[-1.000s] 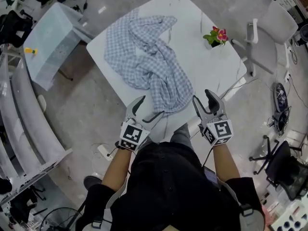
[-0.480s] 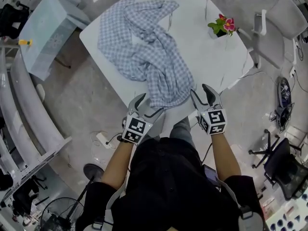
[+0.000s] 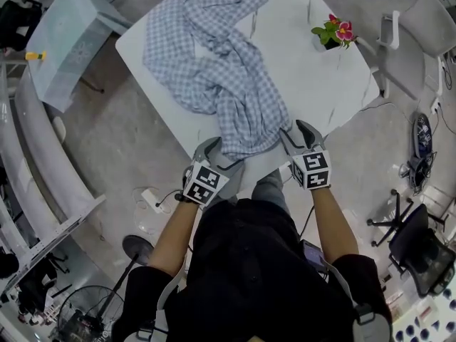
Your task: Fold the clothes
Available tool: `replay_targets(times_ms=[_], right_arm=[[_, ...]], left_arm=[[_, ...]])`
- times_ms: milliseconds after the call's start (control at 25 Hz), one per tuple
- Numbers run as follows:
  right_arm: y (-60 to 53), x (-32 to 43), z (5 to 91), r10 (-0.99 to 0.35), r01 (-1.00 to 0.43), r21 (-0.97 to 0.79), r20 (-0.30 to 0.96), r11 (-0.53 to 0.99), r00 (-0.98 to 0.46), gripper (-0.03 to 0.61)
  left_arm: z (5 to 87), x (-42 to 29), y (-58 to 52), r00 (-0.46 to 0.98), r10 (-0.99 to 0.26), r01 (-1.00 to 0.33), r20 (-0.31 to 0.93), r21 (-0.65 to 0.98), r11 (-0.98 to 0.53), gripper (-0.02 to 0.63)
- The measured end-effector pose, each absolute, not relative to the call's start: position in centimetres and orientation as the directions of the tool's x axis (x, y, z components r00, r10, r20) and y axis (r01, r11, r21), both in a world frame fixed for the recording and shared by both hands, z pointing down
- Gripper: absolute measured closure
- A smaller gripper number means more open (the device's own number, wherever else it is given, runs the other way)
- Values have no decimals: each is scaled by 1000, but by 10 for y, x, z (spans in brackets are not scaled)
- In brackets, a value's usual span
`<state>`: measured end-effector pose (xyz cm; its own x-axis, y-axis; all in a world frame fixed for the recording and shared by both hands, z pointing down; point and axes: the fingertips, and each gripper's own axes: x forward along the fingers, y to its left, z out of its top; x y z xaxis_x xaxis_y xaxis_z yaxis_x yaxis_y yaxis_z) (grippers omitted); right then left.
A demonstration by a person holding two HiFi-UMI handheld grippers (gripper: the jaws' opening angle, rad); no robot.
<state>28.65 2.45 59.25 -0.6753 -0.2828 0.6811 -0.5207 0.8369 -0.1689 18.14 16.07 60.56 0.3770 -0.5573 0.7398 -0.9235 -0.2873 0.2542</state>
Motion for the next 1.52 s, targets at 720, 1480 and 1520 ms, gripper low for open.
replay_targets(times_ms=[720,1480,1520], right_arm=[[40,278,606,-209,-508,-172,767,844,-607,420],[25,288,608,-68,-414,-255,780,874,-623,528],[24,288,608,-53,-391,-253,780,885,-624,528]], left_arm=[[617,184,171,371,-455,-901,809,194,-389,390],[613,199,167,355,-446,-932,822,273,-238,555],[615,200,167,340,-446,-939,828,268,-218,555]])
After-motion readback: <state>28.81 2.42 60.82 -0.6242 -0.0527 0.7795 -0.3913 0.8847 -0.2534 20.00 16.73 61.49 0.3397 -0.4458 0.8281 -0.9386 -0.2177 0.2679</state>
